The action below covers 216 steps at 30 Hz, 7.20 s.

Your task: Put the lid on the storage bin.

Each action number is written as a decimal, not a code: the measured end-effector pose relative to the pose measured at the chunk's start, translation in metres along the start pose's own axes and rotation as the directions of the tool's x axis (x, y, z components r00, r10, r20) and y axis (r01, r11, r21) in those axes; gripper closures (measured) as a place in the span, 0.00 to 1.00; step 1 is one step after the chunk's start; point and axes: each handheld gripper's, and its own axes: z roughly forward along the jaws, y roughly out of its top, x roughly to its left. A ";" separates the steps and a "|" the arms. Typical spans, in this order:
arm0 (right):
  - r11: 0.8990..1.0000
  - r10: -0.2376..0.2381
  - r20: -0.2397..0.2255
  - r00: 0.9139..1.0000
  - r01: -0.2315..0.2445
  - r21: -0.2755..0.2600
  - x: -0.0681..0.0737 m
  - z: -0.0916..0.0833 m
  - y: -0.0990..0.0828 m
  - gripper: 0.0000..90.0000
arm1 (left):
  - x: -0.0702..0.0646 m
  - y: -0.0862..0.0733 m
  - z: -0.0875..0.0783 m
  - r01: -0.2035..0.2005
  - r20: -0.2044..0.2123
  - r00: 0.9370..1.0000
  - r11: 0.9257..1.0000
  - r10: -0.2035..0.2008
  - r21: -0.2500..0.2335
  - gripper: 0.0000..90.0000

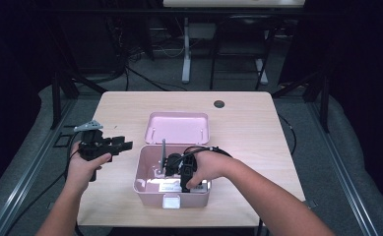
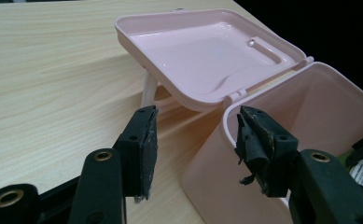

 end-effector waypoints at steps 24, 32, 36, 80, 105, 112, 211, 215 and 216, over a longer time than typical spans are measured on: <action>0.999 0.002 0.014 1.000 -0.002 0.034 0.001 0.004 -0.007 0.66 | 0.002 -0.004 -0.004 0.008 -0.014 1.000 1.000 -0.008 -0.004 0.53; 1.000 0.016 0.004 1.000 -0.016 -0.002 0.000 -0.004 -0.010 0.65 | 0.001 -0.004 -0.003 0.008 -0.013 1.000 1.000 -0.008 0.001 0.53; 0.999 0.032 0.006 0.999 -0.032 -0.028 0.000 -0.012 -0.013 0.65 | 0.001 -0.004 -0.003 0.007 -0.013 1.000 1.000 -0.007 0.003 0.53; 0.887 0.314 0.140 0.939 -0.237 -0.397 -0.019 -0.065 -0.060 0.65 | -0.017 -0.006 0.009 -0.046 0.014 0.999 0.998 0.046 0.046 0.60; 0.784 0.491 0.155 0.858 -0.357 -0.508 -0.038 -0.065 -0.077 0.62 | -0.027 -0.007 0.022 -0.096 0.005 0.995 0.992 0.095 0.084 0.69; 0.756 0.523 0.158 0.838 -0.370 -0.540 -0.043 -0.064 -0.082 0.62 | -0.031 -0.007 0.026 -0.120 -0.001 0.993 0.989 0.120 0.090 0.80; 0.325 0.901 0.018 0.434 -0.646 -0.691 -0.170 0.000 -0.075 0.85 | -0.033 -0.011 0.031 -0.121 -0.010 0.992 0.990 0.122 0.075 0.83; 0.328 0.906 0.035 0.423 -0.647 -0.688 -0.170 -0.001 -0.072 0.86 | -0.033 -0.011 0.031 -0.121 -0.012 0.992 0.990 0.122 0.075 0.83; 0.322 0.908 0.030 0.417 -0.651 -0.688 -0.169 -0.002 -0.071 0.86 | -0.033 -0.011 0.031 -0.121 -0.011 0.993 0.990 0.122 0.075 0.83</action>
